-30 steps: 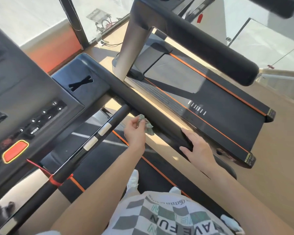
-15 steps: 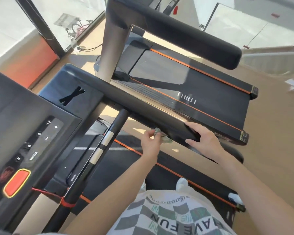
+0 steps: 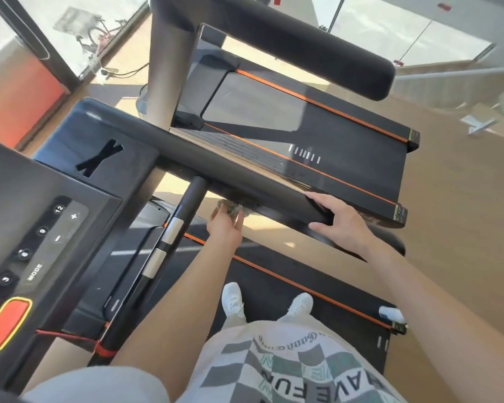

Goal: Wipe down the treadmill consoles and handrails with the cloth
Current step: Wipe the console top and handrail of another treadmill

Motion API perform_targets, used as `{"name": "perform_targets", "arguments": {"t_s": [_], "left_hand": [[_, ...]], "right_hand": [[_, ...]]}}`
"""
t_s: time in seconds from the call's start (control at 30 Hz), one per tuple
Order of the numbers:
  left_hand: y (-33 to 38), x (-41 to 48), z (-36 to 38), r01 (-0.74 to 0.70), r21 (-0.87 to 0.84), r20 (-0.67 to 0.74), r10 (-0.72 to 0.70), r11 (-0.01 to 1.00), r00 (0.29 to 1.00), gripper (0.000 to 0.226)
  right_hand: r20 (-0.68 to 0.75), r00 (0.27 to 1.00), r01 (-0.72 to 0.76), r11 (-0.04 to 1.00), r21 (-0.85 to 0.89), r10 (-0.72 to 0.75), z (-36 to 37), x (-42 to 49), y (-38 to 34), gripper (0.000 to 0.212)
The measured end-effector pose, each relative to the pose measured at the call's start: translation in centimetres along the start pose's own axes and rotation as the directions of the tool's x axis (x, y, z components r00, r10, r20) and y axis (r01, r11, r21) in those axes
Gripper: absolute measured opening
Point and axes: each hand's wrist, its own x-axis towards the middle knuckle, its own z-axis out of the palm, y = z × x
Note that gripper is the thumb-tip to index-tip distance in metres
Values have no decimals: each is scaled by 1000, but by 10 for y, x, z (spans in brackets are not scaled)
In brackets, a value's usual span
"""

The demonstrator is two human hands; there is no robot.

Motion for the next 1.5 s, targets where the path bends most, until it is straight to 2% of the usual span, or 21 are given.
{"name": "perform_targets", "arguments": {"t_s": [0.03, 0.07, 0.13, 0.17, 0.3, 0.4, 0.63, 0.73, 0.83, 0.93, 1.1, 1.23, 1.33, 1.5], "left_hand": [[2, 0, 3, 73, -145, 34, -69, 987, 997, 38], [4, -5, 4, 121, -209, 90, -104, 970, 990, 35], [0, -4, 2, 83, -174, 126, -61, 981, 990, 32], [-5, -5, -2, 90, -197, 192, -52, 976, 980, 32], [-29, -12, -19, 210, -188, 394, -122, 960, 911, 51], [-45, -13, -22, 278, -167, 461, -174, 946, 870, 62], [-23, 4, -9, 241, -340, 396, -93, 909, 913, 60], [-8, 12, -6, 195, -485, 338, -23, 853, 941, 50], [0, 20, -5, 158, -577, 298, 27, 801, 954, 49], [-7, 19, -5, 157, -546, 315, 28, 823, 949, 41], [-41, 5, -12, 204, -326, 405, -58, 923, 913, 45], [-59, -8, -23, 264, -180, 483, -148, 948, 863, 46], [-56, -12, -25, 275, -216, 499, -136, 937, 856, 49], [-31, 1, -16, 168, -360, 360, -29, 918, 933, 54]], "right_hand": [[3, 1000, -3, 1000, -1, 3, 0, 1, 0, 70], [5, 1000, -4, 1000, -3, 4, 0, 1, 0, 70], [5, 1000, 3, 1000, -8, -3, 0, 1, 1, 70], [5, 1000, 10, 1000, -12, -10, 0, 1, 1, 70], [-1, 1000, 17, 1000, -17, -17, 1, 1, 1, 69], [3, 1000, 20, 999, -26, -20, 0, 1, 2, 69], [14, 1000, 21, 1000, -20, -21, 0, 3, 5, 71], [14, 1000, 26, 999, -25, -25, 0, 3, 7, 72], [19, 999, 32, 999, -30, -32, 0, 4, 9, 72], [24, 999, 36, 999, -41, -35, 0, 5, 10, 73], [20, 999, 51, 998, -42, -50, 0, 5, 10, 72], [26, 998, 58, 997, -48, -57, 0, 5, 10, 72], [25, 998, 62, 997, -54, -61, -1, 5, 10, 72], [29, 997, 71, 996, -54, -69, -1, 4, 9, 70]]}}
